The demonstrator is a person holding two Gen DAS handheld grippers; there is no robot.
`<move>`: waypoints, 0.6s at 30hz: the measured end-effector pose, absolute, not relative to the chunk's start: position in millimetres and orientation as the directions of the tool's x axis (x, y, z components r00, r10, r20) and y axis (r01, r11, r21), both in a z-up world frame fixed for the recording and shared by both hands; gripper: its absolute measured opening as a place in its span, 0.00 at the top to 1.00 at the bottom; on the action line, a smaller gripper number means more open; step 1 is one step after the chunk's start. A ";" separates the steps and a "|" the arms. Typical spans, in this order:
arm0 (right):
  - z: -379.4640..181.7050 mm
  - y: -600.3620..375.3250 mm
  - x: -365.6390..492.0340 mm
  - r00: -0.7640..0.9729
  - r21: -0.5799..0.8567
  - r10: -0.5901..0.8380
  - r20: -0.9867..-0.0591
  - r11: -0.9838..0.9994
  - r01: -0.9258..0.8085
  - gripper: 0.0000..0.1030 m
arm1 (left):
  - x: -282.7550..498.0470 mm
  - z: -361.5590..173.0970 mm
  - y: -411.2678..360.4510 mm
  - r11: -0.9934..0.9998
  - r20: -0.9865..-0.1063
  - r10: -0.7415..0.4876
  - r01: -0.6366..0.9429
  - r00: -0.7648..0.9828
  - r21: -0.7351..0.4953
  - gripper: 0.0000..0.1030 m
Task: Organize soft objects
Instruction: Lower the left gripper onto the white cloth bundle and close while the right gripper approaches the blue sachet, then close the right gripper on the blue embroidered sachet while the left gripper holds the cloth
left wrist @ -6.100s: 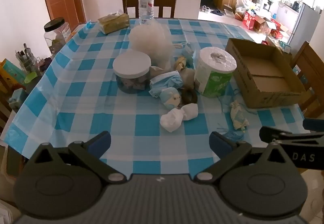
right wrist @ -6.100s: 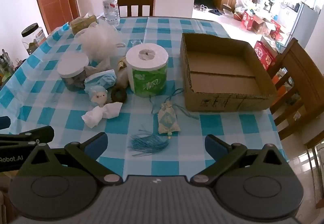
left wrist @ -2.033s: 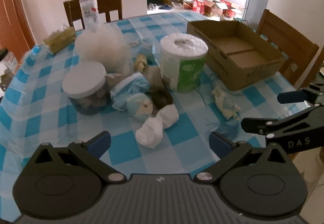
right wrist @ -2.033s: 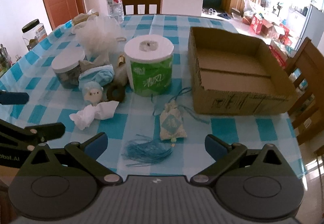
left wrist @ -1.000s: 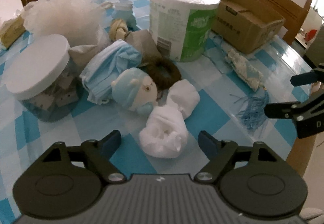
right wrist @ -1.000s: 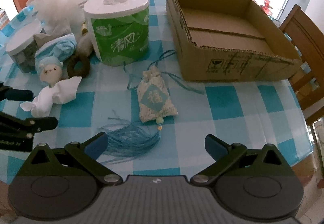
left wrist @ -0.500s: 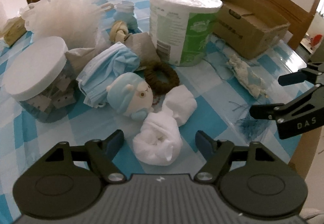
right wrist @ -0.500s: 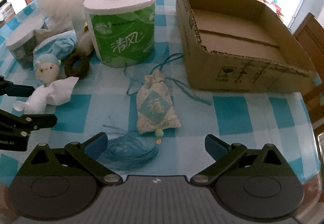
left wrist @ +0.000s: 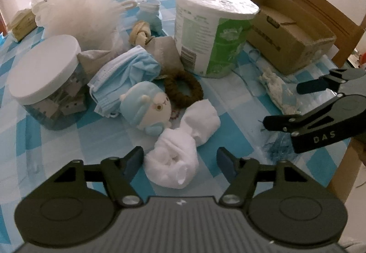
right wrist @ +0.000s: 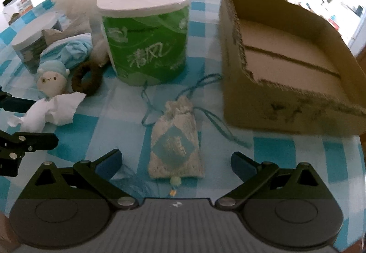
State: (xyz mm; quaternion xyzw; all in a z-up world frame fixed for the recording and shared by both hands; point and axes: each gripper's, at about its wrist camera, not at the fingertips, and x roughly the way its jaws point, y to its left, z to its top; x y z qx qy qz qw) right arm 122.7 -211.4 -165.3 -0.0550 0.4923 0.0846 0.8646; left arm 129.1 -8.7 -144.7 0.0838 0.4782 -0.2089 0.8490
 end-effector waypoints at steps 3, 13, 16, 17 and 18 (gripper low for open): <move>-164.7 -210.1 128.7 0.503 -0.009 0.106 -0.858 0.975 -0.221 0.03 | 131.0 -144.5 -8.2 0.902 -0.846 -0.276 0.427 0.455 -0.065 0.33; -158.2 -207.7 135.0 0.518 -0.014 0.115 -0.847 0.971 -0.239 0.27 | 133.9 -141.1 -3.0 0.906 -0.851 -0.282 0.414 0.443 -0.085 0.55; -155.2 -206.9 137.1 0.516 -0.018 0.106 -0.850 0.973 -0.229 0.38 | 135.6 -140.3 -0.1 0.902 -0.854 -0.299 0.417 0.426 -0.108 0.56; -154.4 -205.9 137.4 0.516 -0.019 0.104 -0.850 0.973 -0.228 0.40 | 134.9 -140.0 0.0 0.900 -0.854 -0.302 0.423 0.423 -0.109 0.56; -153.7 -205.3 137.8 0.513 -0.020 0.104 -0.852 0.973 -0.230 0.45 | 133.6 -139.6 0.2 0.897 -0.855 -0.301 0.429 0.422 -0.105 0.56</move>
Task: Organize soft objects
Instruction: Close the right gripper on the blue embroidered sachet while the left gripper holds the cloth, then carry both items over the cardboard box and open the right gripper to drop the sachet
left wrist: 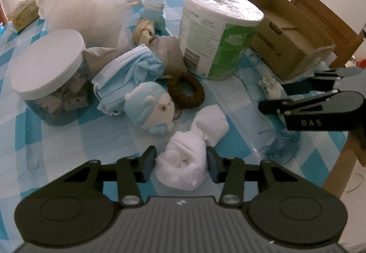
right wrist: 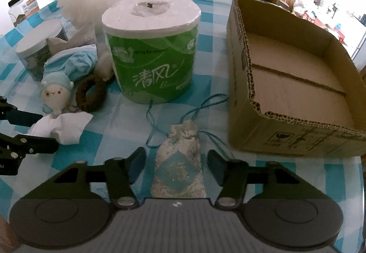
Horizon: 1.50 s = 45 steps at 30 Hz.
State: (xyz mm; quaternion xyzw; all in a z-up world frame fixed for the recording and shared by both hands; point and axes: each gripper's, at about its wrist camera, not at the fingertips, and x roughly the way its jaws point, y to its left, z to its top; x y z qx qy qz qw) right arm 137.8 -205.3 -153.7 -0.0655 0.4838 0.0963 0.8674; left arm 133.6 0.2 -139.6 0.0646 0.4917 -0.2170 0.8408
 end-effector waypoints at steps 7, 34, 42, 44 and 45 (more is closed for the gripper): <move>-152.1 -201.3 137.0 0.501 -0.041 0.088 -0.861 0.970 -0.240 0.60 | 128.4 -131.0 -0.2 0.880 -0.854 -0.315 0.464 0.414 -0.100 0.57; -67.9 -213.0 92.7 0.508 -0.051 0.141 -0.850 0.937 -0.346 0.67 | 106.8 -53.0 -10.9 0.751 -0.847 -0.394 0.656 0.356 -0.074 0.57; -38.8 -234.7 89.7 0.546 -0.101 0.118 -0.829 0.930 -0.354 0.67 | 108.8 -37.0 -37.4 0.716 -0.836 -0.425 0.694 0.346 -0.076 0.57; -32.5 -242.9 92.7 0.557 -0.105 0.115 -0.822 0.932 -0.348 0.67 | 110.9 -33.5 -45.5 0.712 -0.834 -0.428 0.698 0.347 -0.074 0.57; -29.0 -247.9 95.0 0.565 -0.109 0.114 -0.817 0.932 -0.346 0.67 | 112.4 -31.6 -50.3 0.708 -0.833 -0.432 0.703 0.346 -0.075 0.57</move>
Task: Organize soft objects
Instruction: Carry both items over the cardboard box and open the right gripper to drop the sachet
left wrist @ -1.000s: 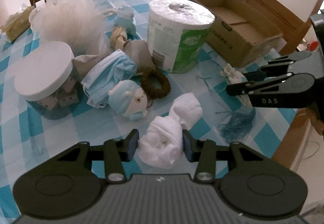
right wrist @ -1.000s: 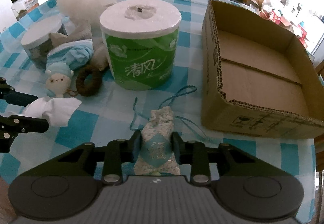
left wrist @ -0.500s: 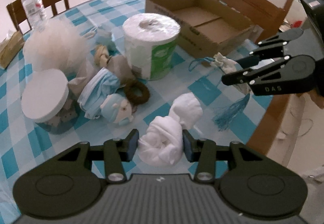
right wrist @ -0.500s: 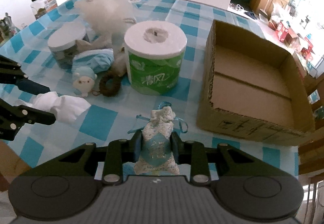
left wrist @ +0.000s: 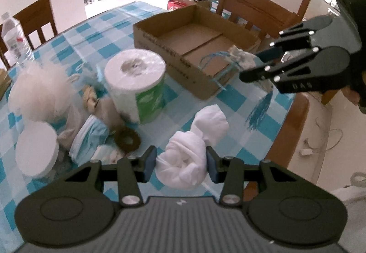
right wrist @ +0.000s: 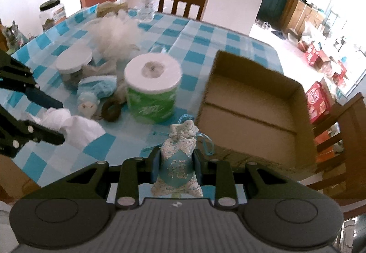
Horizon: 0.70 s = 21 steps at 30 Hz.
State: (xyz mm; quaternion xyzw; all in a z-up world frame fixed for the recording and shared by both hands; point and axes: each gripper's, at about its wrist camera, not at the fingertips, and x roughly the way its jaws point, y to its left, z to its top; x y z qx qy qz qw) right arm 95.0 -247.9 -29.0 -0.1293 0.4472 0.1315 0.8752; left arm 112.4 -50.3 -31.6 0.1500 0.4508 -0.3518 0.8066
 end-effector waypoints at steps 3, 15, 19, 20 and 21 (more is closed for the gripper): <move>-21.1 -259.1 104.3 0.584 -0.121 0.110 -0.804 0.932 -0.341 0.67 | 114.6 -26.1 -61.9 0.702 -0.826 -0.436 0.710 0.358 -0.063 0.57; -7.0 -287.3 173.5 0.639 -0.152 0.144 -0.756 0.911 -0.384 0.66 | 130.7 -21.4 -93.5 0.746 -0.820 -0.405 0.665 0.403 -0.042 0.57; -11.7 -290.5 193.4 0.633 -0.145 0.170 -0.755 0.899 -0.414 0.61 | 139.6 -21.5 -101.5 0.770 -0.821 -0.386 0.637 0.420 -0.036 0.57; -13.5 -291.5 197.5 0.627 -0.137 0.178 -0.758 0.897 -0.420 0.58 | 140.9 -21.5 -103.7 0.774 -0.822 -0.380 0.632 0.425 -0.032 0.57; -16.3 -292.4 201.2 0.624 -0.128 0.187 -0.759 0.896 -0.425 0.45 | 142.1 -21.3 -105.8 0.776 -0.822 -0.376 0.630 0.428 -0.027 0.57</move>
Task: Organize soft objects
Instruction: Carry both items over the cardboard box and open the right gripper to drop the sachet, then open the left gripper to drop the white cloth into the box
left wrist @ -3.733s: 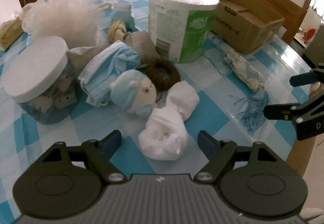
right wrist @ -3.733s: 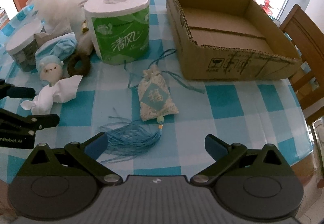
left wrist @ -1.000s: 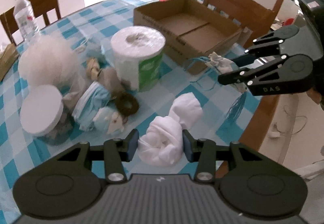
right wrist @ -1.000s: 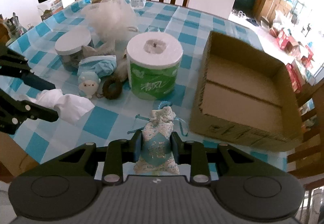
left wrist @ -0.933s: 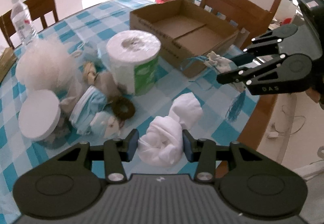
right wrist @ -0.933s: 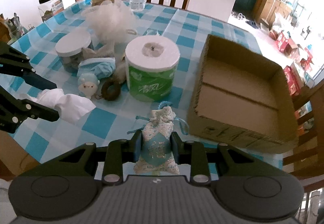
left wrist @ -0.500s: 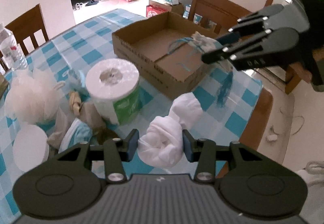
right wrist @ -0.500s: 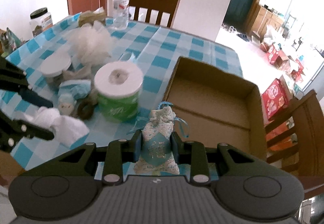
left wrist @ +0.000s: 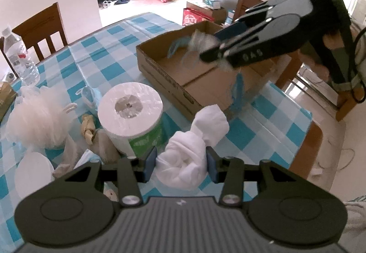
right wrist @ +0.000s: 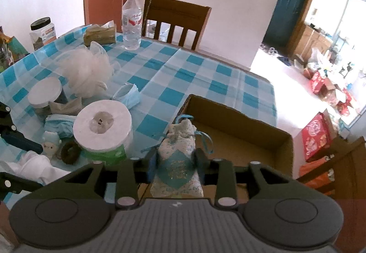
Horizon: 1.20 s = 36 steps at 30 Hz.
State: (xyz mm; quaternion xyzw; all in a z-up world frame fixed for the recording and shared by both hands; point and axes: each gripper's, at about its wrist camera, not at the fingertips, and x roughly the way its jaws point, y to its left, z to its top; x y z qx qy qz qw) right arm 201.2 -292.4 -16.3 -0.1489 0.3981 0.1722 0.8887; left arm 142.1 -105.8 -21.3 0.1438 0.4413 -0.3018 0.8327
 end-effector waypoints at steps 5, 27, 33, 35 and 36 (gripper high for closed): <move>-25.9 -299.8 205.3 0.622 -0.111 0.206 -0.755 0.895 -0.432 0.16 | 150.7 -20.9 -115.1 0.786 -0.824 -0.361 0.618 0.437 -0.017 0.57; -54.2 -348.2 166.4 0.609 0.005 0.168 -0.775 0.966 -0.260 0.06 | 254.1 -25.6 -221.6 0.762 -0.805 -0.380 0.648 0.456 0.007 0.57; -51.0 -350.8 156.4 0.629 0.041 0.169 -0.758 0.976 -0.213 0.03 | 296.7 -44.2 -245.5 0.815 -0.811 -0.319 0.579 0.490 0.029 0.22; -49.4 -350.4 154.3 0.638 0.043 0.164 -0.752 0.979 -0.202 0.01 | 302.5 -47.1 -245.4 0.831 -0.794 -0.306 0.554 0.526 0.046 0.14; -49.0 -349.9 153.6 0.642 0.040 0.160 -0.750 0.980 -0.197 0.00 | 304.1 -46.8 -244.0 0.839 -0.790 -0.303 0.543 0.533 0.045 0.14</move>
